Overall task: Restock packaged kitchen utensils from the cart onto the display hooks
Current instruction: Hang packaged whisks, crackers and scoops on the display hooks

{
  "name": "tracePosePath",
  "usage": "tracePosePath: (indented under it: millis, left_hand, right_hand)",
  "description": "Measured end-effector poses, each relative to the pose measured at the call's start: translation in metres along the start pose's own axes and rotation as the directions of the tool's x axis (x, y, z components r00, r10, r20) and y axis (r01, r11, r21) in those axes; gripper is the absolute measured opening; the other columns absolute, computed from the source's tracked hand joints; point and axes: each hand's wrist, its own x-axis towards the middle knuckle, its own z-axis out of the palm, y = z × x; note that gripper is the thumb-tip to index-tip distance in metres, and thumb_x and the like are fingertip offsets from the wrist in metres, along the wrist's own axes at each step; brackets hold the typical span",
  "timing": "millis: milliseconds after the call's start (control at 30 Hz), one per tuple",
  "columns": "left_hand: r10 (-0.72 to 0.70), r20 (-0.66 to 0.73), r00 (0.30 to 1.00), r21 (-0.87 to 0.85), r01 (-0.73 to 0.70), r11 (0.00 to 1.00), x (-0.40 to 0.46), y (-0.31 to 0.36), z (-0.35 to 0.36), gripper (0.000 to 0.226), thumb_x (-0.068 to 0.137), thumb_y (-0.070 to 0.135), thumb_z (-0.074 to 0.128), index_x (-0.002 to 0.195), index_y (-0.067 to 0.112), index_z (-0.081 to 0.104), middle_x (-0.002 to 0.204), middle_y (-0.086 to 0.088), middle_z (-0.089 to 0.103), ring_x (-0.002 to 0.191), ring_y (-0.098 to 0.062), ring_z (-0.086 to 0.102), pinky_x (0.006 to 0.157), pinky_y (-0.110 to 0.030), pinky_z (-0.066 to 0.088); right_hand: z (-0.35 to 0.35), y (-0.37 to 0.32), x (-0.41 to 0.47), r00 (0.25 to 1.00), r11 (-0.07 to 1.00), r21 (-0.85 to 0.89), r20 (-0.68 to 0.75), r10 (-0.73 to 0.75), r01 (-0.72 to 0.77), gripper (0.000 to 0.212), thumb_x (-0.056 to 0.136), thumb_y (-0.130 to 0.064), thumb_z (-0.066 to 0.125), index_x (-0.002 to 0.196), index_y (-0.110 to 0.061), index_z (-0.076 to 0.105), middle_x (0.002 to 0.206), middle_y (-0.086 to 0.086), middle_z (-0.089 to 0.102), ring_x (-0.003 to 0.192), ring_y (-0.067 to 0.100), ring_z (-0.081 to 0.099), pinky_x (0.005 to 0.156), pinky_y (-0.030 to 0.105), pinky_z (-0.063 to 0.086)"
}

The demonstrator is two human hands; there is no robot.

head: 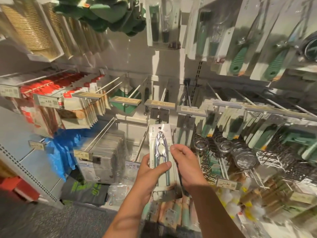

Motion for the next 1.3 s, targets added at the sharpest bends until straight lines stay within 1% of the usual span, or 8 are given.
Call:
tracePosePath:
  millis: [133,267,533,700,800,933,1100,1300]
  left_hand:
    - [0.041,0.025,0.999,-0.012,-0.041,0.999,-0.003,-0.001,-0.001,0.046,0.088,0.005,0.077,0.126,0.024,0.059,0.098,0.002,0.079,0.093,-0.012,0.076,0.081,-0.024,0.057]
    - [0.004,0.005,1.000,-0.088,-0.003,0.996,-0.008,0.005,0.002,0.009,0.105,0.025,0.055,0.105,0.034,0.054,0.093,0.009,0.065,0.060,0.015,0.064,0.050,-0.007,0.046]
    - [-0.037,0.021,0.999,-0.172,0.040,0.984,-0.024,0.025,0.012,0.042,0.112,0.041,0.023,0.093,0.027,0.058,0.054,0.019,0.068,0.051,0.011,0.064,0.044,-0.007,0.046]
    - [-0.051,-0.013,0.999,-0.234,0.047,0.971,0.001,0.005,0.001,0.053,0.108,0.055,0.033,0.123,0.017,0.067,0.098,-0.002,0.081,0.086,-0.011,0.078,0.068,-0.023,0.060]
    - [-0.046,-0.079,0.996,-0.139,0.034,0.990,-0.005,0.006,0.001,0.067,0.092,0.061,0.065,0.145,0.023,0.052,0.126,0.002,0.072,0.108,-0.011,0.071,0.091,-0.029,0.057]
    - [-0.002,-0.048,0.999,-0.104,-0.003,0.995,-0.010,0.006,0.000,0.042,0.101,0.031,0.064,0.138,0.025,0.047,0.099,0.022,0.060,0.081,0.012,0.058,0.062,-0.007,0.045]
    - [0.057,-0.069,0.996,-0.136,-0.066,0.989,-0.009,0.008,0.002,0.073,0.091,0.046,0.071,0.153,0.024,0.039,0.129,0.014,0.058,0.118,-0.005,0.055,0.103,-0.026,0.039]
    - [0.084,-0.045,0.995,-0.169,-0.090,0.981,-0.006,0.005,0.002,0.037,0.101,0.033,0.063,0.130,0.035,0.039,0.109,0.021,0.055,0.093,0.004,0.052,0.094,-0.023,0.038]
  right_hand:
    - [0.008,0.005,0.001,0.999,0.999,0.006,-0.007,-0.032,0.032,0.027,0.092,-0.033,0.077,0.111,-0.020,0.063,0.117,0.011,0.068,0.112,0.026,0.066,0.101,0.041,0.051]
    - [0.012,0.010,-0.002,0.997,0.997,-0.014,-0.024,-0.079,0.078,0.026,0.087,-0.040,0.078,0.101,-0.026,0.062,0.114,0.009,0.065,0.114,0.026,0.062,0.105,0.043,0.048]
    - [0.014,0.010,-0.003,0.993,0.985,-0.129,0.015,-0.113,0.114,0.038,0.083,-0.040,0.084,0.108,-0.018,0.066,0.115,0.000,0.070,0.111,0.018,0.064,0.090,0.032,0.049]
    - [0.012,0.010,-0.002,0.997,0.996,-0.031,-0.009,-0.078,0.078,0.069,0.065,-0.060,0.080,0.112,-0.014,0.062,0.113,0.008,0.070,0.108,0.024,0.067,0.102,0.054,0.050]
    - [0.005,0.011,0.003,0.999,0.999,0.038,-0.025,-0.028,0.029,0.047,0.082,-0.045,0.081,0.116,-0.016,0.063,0.110,0.008,0.076,0.107,0.027,0.072,0.104,0.054,0.052]
    - [-0.007,0.008,0.005,0.998,0.998,0.028,-0.053,-0.047,0.048,0.045,0.088,-0.032,0.081,0.123,-0.009,0.061,0.117,0.013,0.074,0.116,0.032,0.069,0.109,0.054,0.048]
    - [-0.023,0.004,0.004,0.994,0.996,0.049,-0.087,-0.066,0.070,0.063,0.071,-0.049,0.084,0.122,-0.021,0.061,0.116,0.007,0.076,0.114,0.029,0.070,0.108,0.057,0.049]
    - [-0.034,-0.007,0.005,0.983,0.992,0.039,-0.150,-0.109,0.116,0.029,0.095,-0.025,0.074,0.121,-0.024,0.059,0.123,0.004,0.073,0.117,0.023,0.068,0.109,0.051,0.049]
